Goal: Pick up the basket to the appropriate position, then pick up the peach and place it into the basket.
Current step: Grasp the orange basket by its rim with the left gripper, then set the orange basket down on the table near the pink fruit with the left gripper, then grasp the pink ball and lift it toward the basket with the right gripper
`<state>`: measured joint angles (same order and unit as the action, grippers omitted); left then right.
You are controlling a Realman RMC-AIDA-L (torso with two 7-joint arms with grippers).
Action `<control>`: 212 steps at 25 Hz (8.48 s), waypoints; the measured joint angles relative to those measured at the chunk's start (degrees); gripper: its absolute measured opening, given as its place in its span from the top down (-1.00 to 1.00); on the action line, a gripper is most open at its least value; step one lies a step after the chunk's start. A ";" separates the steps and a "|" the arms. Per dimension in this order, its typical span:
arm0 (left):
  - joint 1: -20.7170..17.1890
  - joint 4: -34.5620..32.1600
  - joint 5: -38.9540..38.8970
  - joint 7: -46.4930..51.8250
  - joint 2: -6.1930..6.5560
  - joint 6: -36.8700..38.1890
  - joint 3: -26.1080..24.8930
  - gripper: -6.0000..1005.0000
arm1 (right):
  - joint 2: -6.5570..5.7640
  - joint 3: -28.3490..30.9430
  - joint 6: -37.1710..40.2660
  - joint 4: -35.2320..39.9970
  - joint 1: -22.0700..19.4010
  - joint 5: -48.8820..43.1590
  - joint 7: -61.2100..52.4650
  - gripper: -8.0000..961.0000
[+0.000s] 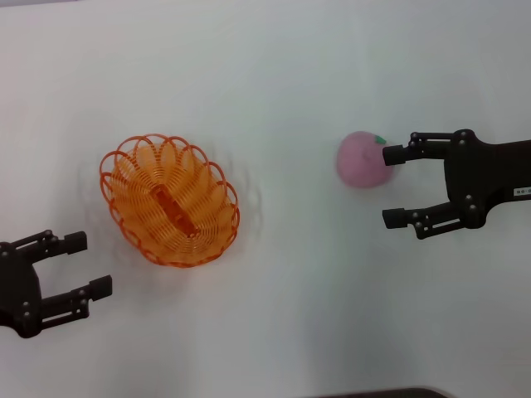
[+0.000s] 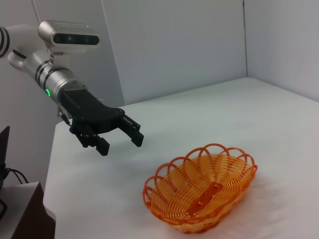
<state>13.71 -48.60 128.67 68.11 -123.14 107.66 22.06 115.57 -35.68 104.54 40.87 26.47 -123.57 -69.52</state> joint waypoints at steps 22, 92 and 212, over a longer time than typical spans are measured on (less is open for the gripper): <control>1.50 -7.51 0.00 12.46 0.21 1.68 2.25 -0.51 | 0.27 -0.21 -0.14 0.00 0.34 0.05 -0.35 -0.96; 35.95 -3.93 32.56 68.02 0.33 -24.20 36.12 0.80 | 1.99 3.19 -3.66 -0.79 1.15 0.52 0.62 -0.93; 1.27 -10.55 -9.94 18.39 -0.88 5.30 2.76 -0.77 | 4.30 -37.48 -22.64 13.96 18.79 -29.56 -53.21 -0.10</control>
<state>14.97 -59.15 118.73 86.50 -124.01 112.96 24.82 119.86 -73.16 81.90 54.83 45.26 -153.13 -122.74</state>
